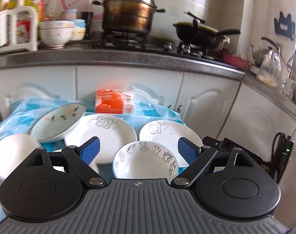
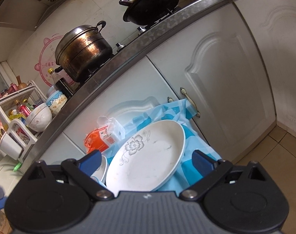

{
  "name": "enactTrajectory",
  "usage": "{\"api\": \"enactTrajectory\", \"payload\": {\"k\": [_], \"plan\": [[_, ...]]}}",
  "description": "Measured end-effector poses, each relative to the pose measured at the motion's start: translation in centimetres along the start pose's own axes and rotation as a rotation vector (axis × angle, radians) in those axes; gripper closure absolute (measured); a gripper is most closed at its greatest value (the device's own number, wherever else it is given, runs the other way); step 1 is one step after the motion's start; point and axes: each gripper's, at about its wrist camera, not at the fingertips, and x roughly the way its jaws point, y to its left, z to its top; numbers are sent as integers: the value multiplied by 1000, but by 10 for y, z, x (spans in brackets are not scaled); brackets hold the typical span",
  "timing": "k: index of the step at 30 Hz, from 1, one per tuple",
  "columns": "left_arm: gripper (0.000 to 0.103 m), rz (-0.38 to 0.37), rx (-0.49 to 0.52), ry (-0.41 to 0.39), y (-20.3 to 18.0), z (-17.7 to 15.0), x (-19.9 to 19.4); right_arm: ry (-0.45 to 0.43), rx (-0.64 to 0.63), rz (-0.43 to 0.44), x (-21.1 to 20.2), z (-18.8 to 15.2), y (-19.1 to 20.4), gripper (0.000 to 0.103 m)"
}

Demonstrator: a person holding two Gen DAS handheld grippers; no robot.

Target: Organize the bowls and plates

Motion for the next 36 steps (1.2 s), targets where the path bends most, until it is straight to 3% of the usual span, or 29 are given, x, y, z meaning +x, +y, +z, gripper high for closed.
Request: {"api": "enactTrajectory", "payload": {"k": [7,18,24,36], "plan": [[0,-14,90,73,-22,18,63,21,62,4,11,-2,-14,9],[0,-65,97,165,-34,43,149,-2,108,90,13,0,-16,13],[0,-84,147,224,-43,45,189,11,69,58,20,-3,-12,16],[7,-69,93,365,-29,43,257,38,78,43,32,-11,-17,23]]}}
